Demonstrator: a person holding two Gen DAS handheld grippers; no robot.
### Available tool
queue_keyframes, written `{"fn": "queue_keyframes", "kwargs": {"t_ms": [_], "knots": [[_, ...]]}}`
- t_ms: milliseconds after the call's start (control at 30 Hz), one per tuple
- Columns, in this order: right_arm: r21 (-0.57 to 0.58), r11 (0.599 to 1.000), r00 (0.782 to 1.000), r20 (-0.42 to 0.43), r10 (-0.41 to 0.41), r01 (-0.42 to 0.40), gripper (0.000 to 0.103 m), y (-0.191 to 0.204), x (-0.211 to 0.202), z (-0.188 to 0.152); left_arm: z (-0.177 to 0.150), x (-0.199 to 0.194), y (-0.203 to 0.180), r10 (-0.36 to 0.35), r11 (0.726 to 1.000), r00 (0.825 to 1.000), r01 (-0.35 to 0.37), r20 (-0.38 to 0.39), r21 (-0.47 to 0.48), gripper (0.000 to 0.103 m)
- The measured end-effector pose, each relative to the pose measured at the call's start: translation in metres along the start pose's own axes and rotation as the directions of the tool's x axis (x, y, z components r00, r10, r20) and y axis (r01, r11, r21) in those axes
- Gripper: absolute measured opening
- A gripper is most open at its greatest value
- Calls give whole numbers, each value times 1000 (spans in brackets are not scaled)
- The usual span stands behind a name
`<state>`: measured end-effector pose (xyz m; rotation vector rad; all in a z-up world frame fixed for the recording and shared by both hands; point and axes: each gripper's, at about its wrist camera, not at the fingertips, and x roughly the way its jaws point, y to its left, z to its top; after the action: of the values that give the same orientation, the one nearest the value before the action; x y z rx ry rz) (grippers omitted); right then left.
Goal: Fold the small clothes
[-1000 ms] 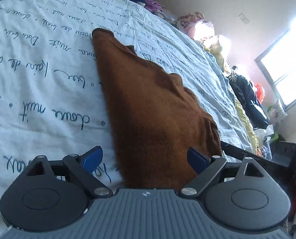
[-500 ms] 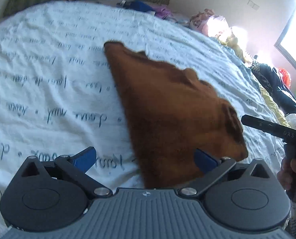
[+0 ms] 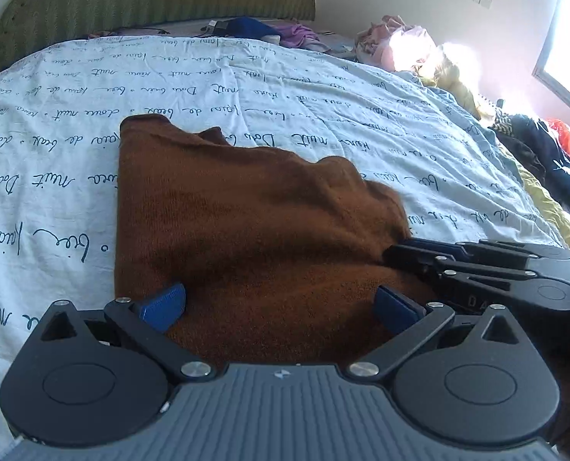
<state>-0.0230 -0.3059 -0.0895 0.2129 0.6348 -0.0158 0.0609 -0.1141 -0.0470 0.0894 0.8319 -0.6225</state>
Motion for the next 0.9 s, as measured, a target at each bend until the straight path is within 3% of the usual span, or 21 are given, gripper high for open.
{"fn": "queue_keyframes", "kwargs": {"t_ms": [300, 533, 633, 700, 733, 767, 800, 900], "knots": [[-33, 999, 998, 39, 44, -43, 20, 26, -52, -11, -4, -31, -1, 23, 1000, 1000, -23, 14, -9, 103], [31, 999, 999, -2, 34, -34, 21, 15, -18, -16, -10, -33, -1, 69, 998, 998, -69, 0, 12, 103], [52, 998, 1000, 6, 19, -19, 23, 21, -32, -13, -19, -43, 7, 93, 996, 995, -93, -20, -4, 103], [47, 999, 1000, 4, 15, -16, 30, 28, -48, -19, -29, -50, 17, 91, 995, 995, -92, -51, -25, 103], [64, 998, 1000, 1, 19, -19, 45, 30, -58, -25, -36, -54, 22, 96, 995, 993, -99, -67, -34, 103], [91, 995, 1000, -10, 29, -28, 74, 31, -67, -32, -46, -58, 29, 100, 994, 992, -104, -81, -42, 103], [102, 994, 999, -27, 45, -42, 92, 33, -76, -41, -55, -63, 35, 108, 993, 990, -113, -90, -44, 103], [75, 995, 994, -86, 65, -58, 92, 40, -107, -78, -81, -79, 50, 137, 989, 983, -144, -120, -45, 103]]}}
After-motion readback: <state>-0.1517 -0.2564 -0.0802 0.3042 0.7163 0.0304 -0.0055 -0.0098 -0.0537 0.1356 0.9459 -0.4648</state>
